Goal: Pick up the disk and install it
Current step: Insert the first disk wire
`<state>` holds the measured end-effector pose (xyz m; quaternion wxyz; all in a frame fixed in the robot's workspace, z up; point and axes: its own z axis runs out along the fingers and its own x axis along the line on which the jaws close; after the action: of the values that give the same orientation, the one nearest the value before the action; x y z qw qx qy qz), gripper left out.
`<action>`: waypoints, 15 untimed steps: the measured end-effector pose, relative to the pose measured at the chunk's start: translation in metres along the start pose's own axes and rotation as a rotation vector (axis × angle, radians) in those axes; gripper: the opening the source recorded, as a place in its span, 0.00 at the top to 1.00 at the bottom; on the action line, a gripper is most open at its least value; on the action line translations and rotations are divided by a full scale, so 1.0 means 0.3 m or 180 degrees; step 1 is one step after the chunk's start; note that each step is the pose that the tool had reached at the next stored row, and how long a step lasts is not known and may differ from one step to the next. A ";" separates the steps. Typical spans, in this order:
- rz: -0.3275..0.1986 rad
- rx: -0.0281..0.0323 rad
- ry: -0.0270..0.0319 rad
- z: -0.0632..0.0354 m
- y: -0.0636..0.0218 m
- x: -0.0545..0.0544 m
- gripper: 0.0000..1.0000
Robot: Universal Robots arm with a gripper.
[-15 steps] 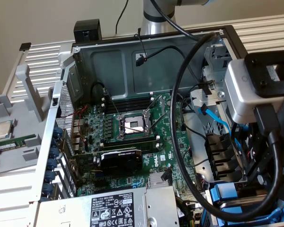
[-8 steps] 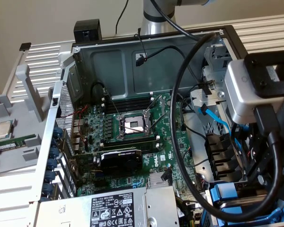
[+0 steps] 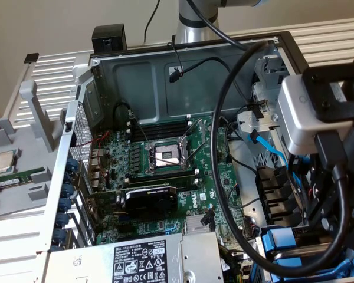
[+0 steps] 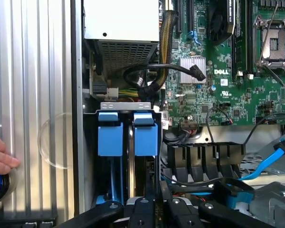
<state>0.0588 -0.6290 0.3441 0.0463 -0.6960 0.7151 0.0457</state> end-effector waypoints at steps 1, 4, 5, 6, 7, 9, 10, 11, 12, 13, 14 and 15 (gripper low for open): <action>0.0000 0.0002 0.0000 -0.001 0.000 0.000 0.84; -0.0001 0.0006 0.0000 -0.001 0.002 0.000 0.84; 0.0000 0.0008 0.0000 -0.002 0.003 0.000 0.84; -0.0001 0.0009 0.0001 -0.002 0.003 0.000 0.84; -0.0001 0.0012 0.0002 -0.002 0.004 0.000 0.84; -0.0003 0.0019 0.0003 -0.002 0.005 0.000 0.84; -0.0003 0.0023 0.0003 -0.002 0.005 0.000 0.84; -0.0004 0.0029 0.0005 -0.002 0.005 0.000 0.84; -0.0004 0.0035 0.0007 -0.002 0.006 0.000 0.84; -0.0005 0.0040 0.0008 -0.002 0.007 0.000 0.84; -0.0006 0.0046 0.0009 -0.002 0.008 0.000 0.84; -0.0007 0.0052 0.0009 -0.002 0.009 0.000 0.84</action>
<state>0.0561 -0.6290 0.3446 0.0510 -0.6964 0.7147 0.0387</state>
